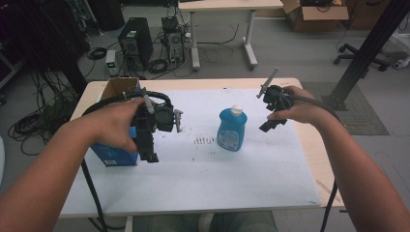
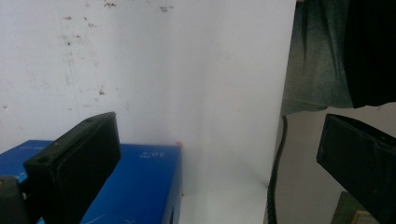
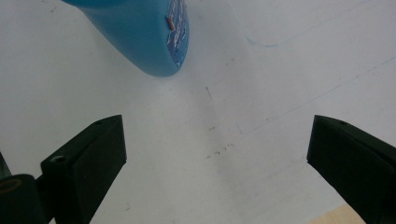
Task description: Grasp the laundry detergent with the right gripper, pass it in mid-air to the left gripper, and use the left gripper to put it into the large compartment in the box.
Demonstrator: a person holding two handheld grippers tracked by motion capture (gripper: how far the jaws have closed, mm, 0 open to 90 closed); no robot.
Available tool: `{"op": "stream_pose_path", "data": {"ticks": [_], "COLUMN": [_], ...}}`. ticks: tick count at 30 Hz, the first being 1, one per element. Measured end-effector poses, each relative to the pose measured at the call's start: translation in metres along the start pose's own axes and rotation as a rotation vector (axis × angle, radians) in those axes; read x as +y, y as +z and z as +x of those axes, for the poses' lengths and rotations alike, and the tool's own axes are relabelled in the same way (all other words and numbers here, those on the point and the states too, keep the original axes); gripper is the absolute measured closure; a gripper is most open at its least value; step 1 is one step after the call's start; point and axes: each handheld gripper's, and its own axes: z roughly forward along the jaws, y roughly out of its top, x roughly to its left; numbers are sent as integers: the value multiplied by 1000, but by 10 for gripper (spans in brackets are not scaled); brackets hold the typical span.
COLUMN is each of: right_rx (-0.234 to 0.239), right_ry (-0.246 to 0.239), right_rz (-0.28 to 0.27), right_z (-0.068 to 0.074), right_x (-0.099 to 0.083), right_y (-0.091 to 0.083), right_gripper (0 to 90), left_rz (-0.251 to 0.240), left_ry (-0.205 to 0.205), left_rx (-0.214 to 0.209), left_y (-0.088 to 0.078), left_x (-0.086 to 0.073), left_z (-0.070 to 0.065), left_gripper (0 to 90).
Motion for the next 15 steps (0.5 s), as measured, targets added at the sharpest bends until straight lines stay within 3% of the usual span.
{"op": "stream_pose_path", "data": {"ticks": [15], "right_rx": [26], "right_ry": [11], "right_rz": [-68], "right_z": [7], "right_x": [-10], "right_y": [12], "right_gripper": [48], "left_rz": [4], "left_ry": [1], "left_rx": [0], "left_y": [2], "left_x": [-1], "left_z": [-1], "left_gripper": [2]}}
